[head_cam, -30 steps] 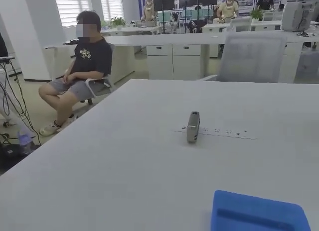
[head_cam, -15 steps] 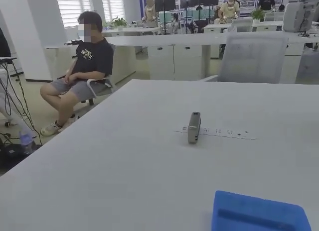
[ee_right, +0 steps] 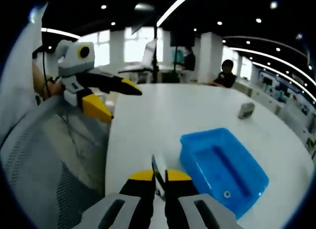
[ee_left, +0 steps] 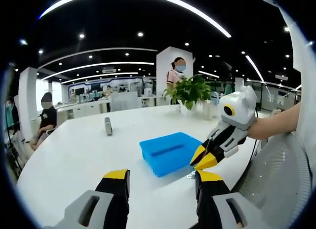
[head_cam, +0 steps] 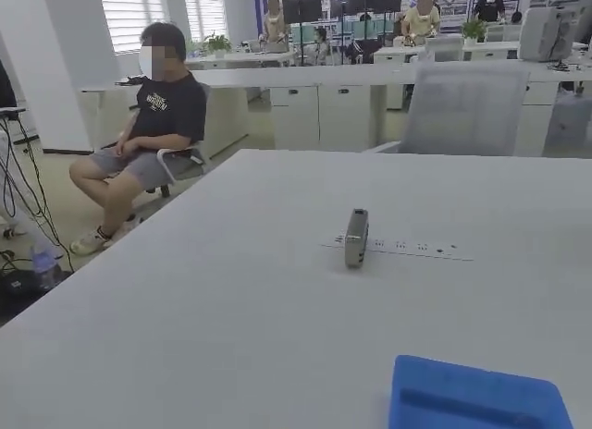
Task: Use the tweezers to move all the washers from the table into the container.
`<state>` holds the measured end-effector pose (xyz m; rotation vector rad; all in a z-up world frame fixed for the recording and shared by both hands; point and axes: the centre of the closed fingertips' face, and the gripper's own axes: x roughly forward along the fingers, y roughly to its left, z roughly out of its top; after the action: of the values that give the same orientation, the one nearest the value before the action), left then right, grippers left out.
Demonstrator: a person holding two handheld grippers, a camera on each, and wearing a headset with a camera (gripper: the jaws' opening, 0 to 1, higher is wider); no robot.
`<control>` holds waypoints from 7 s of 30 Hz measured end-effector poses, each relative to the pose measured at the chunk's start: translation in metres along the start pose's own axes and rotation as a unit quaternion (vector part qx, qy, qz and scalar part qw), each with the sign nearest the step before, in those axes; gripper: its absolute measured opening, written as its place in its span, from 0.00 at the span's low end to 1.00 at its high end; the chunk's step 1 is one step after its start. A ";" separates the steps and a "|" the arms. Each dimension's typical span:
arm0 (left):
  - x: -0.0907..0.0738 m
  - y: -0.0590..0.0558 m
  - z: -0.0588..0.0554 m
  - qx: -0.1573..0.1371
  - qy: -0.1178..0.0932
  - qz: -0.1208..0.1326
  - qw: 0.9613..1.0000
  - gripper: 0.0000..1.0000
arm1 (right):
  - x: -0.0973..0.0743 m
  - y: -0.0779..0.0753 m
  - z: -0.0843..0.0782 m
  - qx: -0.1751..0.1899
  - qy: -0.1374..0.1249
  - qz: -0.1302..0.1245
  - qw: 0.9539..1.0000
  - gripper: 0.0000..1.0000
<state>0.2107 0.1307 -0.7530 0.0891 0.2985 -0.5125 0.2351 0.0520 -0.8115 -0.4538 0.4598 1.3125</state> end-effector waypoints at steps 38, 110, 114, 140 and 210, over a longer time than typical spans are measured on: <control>0.000 -0.001 -0.004 -0.002 0.012 -0.004 1.000 0.45 | -0.025 -0.111 0.032 0.224 -0.057 -0.057 0.971 0.03; 0.001 -0.003 -0.012 0.003 0.033 -0.011 0.999 0.41 | 0.001 -0.033 0.008 0.161 -0.025 0.003 0.987 0.03; 0.001 -0.003 -0.012 0.004 0.034 -0.010 0.999 0.41 | 0.004 -0.034 0.005 0.160 -0.028 0.003 0.987 0.03; 0.001 -0.003 -0.014 0.007 0.041 -0.010 0.999 0.40 | 0.017 0.001 0.009 -0.015 0.011 0.014 1.000 0.03; 0.001 -0.003 -0.019 0.006 0.050 -0.016 0.999 0.33 | 0.017 -0.128 0.014 0.253 -0.066 -0.075 0.962 0.03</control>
<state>0.2054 0.1304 -0.7719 0.1226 0.3960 -0.5419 0.3648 0.0482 -0.8022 0.0268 0.6133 1.0220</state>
